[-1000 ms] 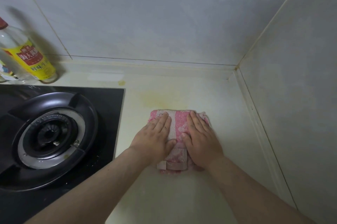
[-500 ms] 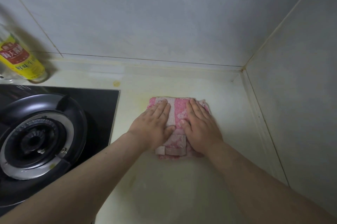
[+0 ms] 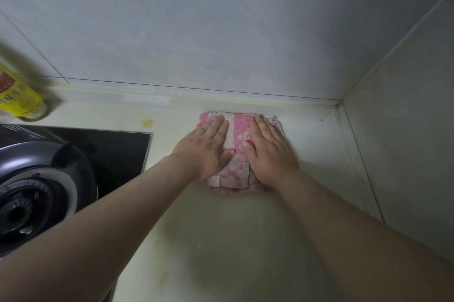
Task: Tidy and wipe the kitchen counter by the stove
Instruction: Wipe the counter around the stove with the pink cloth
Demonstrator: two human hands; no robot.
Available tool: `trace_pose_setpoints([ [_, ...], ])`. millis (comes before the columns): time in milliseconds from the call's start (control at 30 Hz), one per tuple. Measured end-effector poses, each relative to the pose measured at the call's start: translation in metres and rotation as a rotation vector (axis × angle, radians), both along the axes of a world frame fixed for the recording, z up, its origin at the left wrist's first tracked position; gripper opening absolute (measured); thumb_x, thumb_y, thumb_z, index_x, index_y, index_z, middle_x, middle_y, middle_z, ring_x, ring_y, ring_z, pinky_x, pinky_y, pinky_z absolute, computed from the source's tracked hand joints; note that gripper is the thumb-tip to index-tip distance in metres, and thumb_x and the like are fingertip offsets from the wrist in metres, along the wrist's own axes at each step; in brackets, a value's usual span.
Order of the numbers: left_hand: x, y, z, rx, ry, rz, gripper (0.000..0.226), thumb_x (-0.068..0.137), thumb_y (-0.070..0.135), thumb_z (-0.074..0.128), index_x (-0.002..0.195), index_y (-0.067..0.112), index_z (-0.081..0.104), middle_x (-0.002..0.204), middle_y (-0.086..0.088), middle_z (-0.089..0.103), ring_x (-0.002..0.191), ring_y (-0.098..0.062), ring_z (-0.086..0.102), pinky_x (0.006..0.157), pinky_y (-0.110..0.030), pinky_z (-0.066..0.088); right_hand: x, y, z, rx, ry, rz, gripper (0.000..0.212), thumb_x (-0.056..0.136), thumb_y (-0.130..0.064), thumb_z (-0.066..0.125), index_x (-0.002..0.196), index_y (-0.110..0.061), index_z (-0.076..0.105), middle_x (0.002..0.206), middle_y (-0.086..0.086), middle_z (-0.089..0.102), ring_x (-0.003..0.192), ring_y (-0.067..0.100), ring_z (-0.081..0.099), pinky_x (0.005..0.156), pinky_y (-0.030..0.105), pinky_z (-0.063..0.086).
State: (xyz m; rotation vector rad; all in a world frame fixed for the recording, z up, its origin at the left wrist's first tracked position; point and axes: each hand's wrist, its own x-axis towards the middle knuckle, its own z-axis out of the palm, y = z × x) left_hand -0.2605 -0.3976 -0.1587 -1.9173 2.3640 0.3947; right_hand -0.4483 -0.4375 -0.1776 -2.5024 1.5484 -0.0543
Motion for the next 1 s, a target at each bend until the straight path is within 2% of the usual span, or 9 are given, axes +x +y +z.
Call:
trace_pose_setpoints([
  [333, 0.004, -0.012, -0.003, -0.006, 0.001, 0.003, 0.086, 0.089, 0.064, 0.005, 0.155, 0.010, -0.003, 0.163, -0.010, -0.007, 0.151, -0.020, -0.004, 0.121, -0.031, -0.004, 0.002, -0.011, -0.001, -0.006, -0.007, -0.005, 0.084, 0.085, -0.058, -0.001, 0.157, -0.015, 0.012, 0.165, 0.004, 0.009, 0.152, 0.016, 0.004, 0.122, 0.034, -0.007],
  [433, 0.002, -0.011, 0.000, 0.013, 0.000, 0.010, 0.076, 0.099, 0.057, 0.017, 0.155, 0.010, -0.004, 0.163, -0.009, -0.008, 0.151, -0.020, -0.005, 0.122, -0.032, -0.003, 0.003, -0.010, 0.001, 0.013, -0.009, -0.010, 0.085, 0.085, -0.059, -0.001, 0.157, -0.016, 0.011, 0.165, 0.004, 0.007, 0.152, 0.016, 0.003, 0.122, 0.034, -0.008],
  [567, 0.000, -0.004, 0.004, 0.015, -0.015, 0.021, 0.074, 0.101, 0.053, 0.020, 0.155, 0.009, -0.005, 0.163, -0.010, -0.008, 0.151, -0.020, -0.005, 0.121, -0.031, -0.003, 0.005, -0.007, 0.004, 0.033, -0.001, -0.028, 0.067, 0.100, -0.049, 0.019, 0.157, -0.016, 0.008, 0.165, 0.003, 0.003, 0.152, 0.014, -0.002, 0.122, 0.034, -0.009],
  [633, -0.001, 0.002, 0.004, 0.020, -0.026, 0.017, 0.074, 0.101, 0.053, 0.020, 0.155, 0.009, -0.005, 0.163, -0.010, -0.008, 0.151, -0.020, -0.006, 0.121, -0.031, -0.004, 0.006, -0.003, 0.005, 0.051, -0.014, -0.043, 0.064, 0.103, -0.045, 0.024, 0.157, -0.016, 0.007, 0.165, 0.002, 0.001, 0.151, 0.013, -0.004, 0.122, 0.033, -0.009],
  [900, 0.005, 0.032, 0.006, 0.045, -0.046, 0.007, 0.077, 0.099, 0.057, 0.017, 0.154, 0.008, -0.008, 0.163, -0.010, -0.011, 0.150, -0.020, -0.009, 0.122, -0.033, -0.003, 0.009, 0.027, 0.006, 0.066, -0.020, -0.027, 0.066, 0.102, -0.048, 0.021, 0.157, -0.016, 0.004, 0.165, 0.000, -0.003, 0.151, 0.010, -0.007, 0.120, 0.028, -0.013],
  [1000, 0.006, 0.047, 0.008, 0.040, -0.059, -0.002, 0.083, 0.094, 0.063, 0.005, 0.154, 0.008, -0.009, 0.163, -0.011, -0.012, 0.150, -0.020, -0.010, 0.120, -0.031, -0.006, 0.011, 0.041, 0.006, 0.068, -0.016, -0.018, 0.068, 0.099, -0.049, 0.018, 0.157, -0.016, 0.004, 0.165, 0.000, -0.004, 0.151, 0.011, -0.007, 0.118, 0.026, -0.016],
])
